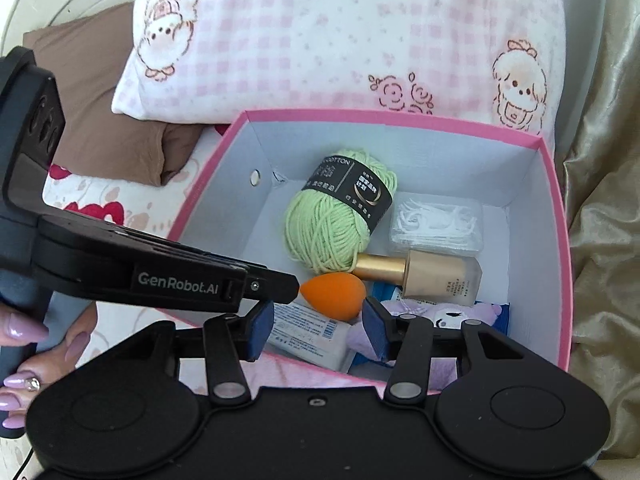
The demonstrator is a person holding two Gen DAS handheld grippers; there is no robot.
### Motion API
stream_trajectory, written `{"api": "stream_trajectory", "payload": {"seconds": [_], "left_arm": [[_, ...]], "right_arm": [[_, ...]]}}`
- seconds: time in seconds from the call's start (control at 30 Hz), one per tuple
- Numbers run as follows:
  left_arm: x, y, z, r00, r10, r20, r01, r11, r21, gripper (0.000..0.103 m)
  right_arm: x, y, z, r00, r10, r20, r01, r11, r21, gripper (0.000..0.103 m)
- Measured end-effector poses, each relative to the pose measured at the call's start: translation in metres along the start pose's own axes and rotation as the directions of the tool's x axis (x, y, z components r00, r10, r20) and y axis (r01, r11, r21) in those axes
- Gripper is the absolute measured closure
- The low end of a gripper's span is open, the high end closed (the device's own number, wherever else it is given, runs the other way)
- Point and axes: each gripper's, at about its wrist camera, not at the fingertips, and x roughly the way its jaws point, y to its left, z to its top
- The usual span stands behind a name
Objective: Organize objects
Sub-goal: 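Open the left tool to release the sponge and lift away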
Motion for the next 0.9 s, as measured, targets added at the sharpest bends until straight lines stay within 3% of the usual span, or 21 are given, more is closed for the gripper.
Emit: {"api": "stream_trajectory", "payload": {"seconds": [0.13, 0.27, 0.37, 0.5, 0.6, 0.73, 0.9], "left_arm": [[-0.046, 0.0, -0.011, 0.999, 0.03, 0.016, -0.03, 0.999, -0.018, 0.076], [-0.092, -0.01, -0.029, 0.996, 0.075, 0.052, -0.078, 0.996, 0.046, 0.064], [-0.123, -0.013, -0.043, 0.994, 0.085, 0.072, -0.09, 0.994, 0.058, 0.062], [-0.156, -0.008, -0.061, 0.985, 0.136, 0.107, -0.142, 0.989, 0.048, 0.053], [-0.174, 0.001, -0.075, 0.985, 0.129, 0.111, -0.129, 0.992, -0.006, 0.046], [-0.19, 0.006, -0.093, 0.971, 0.198, 0.135, -0.198, 0.98, -0.015, 0.042], [-0.205, 0.02, -0.112, 0.958, 0.238, 0.16, -0.233, 0.971, -0.046, 0.035]], "right_arm": [[-0.032, 0.026, -0.005, 0.999, 0.013, 0.052, -0.011, 0.999, -0.054, 0.036], [-0.058, 0.046, -0.009, 0.997, 0.005, 0.083, 0.002, 0.996, -0.087, 0.034], [-0.076, 0.058, -0.013, 0.995, 0.0, 0.104, 0.009, 0.996, -0.09, 0.033], [-0.098, 0.077, -0.022, 0.99, -0.045, 0.131, 0.06, 0.991, -0.117, 0.033], [-0.112, 0.086, -0.029, 0.988, -0.043, 0.148, 0.06, 0.992, -0.108, 0.028], [-0.12, 0.094, -0.038, 0.986, -0.039, 0.16, 0.049, 0.997, -0.059, 0.027], [-0.121, 0.108, -0.048, 0.985, -0.059, 0.165, 0.067, 0.997, -0.041, 0.024]]}}
